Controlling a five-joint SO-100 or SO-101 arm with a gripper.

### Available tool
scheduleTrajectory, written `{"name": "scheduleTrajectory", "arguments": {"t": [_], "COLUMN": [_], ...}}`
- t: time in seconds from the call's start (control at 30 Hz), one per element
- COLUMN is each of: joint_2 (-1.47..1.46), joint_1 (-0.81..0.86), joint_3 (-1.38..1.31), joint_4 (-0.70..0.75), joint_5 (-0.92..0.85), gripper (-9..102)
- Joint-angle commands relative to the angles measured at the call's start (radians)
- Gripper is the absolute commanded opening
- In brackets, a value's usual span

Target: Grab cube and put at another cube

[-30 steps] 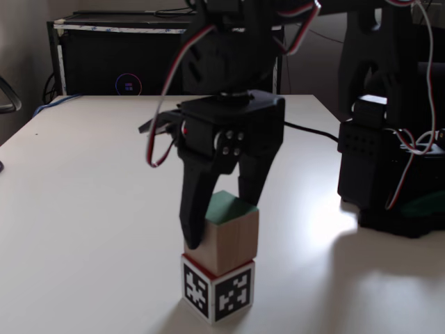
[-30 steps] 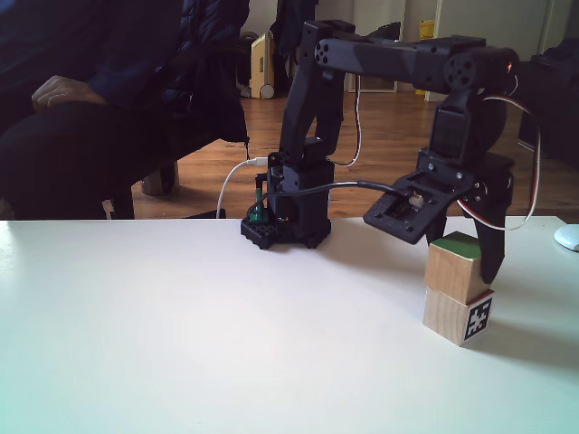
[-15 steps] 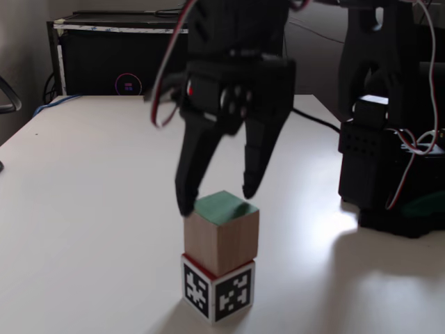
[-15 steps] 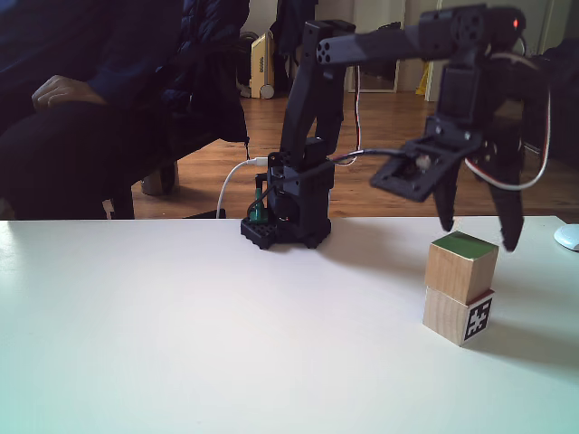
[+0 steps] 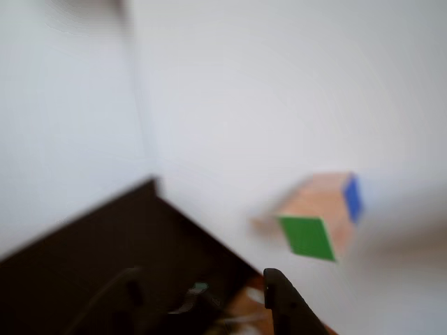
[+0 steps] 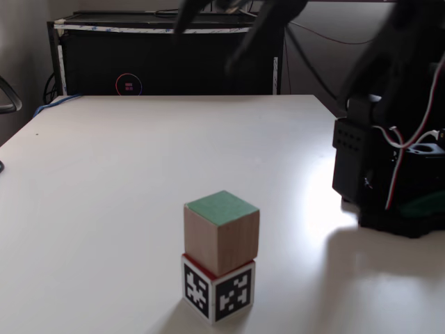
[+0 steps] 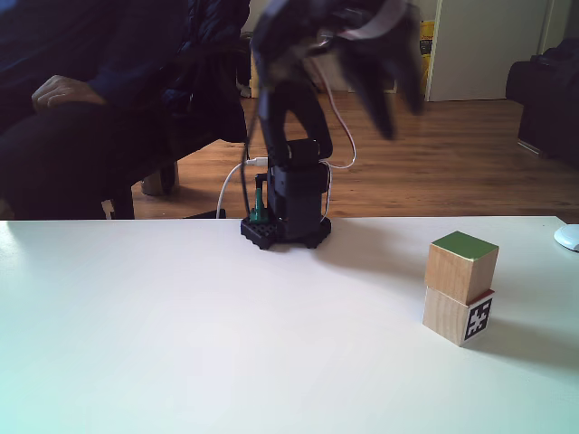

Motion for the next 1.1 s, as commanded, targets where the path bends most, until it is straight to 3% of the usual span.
{"name": "scheduleTrajectory", "arguments": {"t": [0.0, 0.2, 0.6, 0.9, 1.07], "joint_2": [0.555, 0.962, 0.974, 0.974, 0.974], "joint_1": [0.149, 0.308, 0.382, 0.362, 0.339], "joint_3": [0.407, 0.874, 1.353, 1.419, 1.391], "joint_4": [-0.199, -0.310, -0.440, -0.422, -0.304], "joint_5": [-0.044, -0.092, -0.114, -0.144, -0.179], "gripper": [17, 4, 0, 0, 0]}}
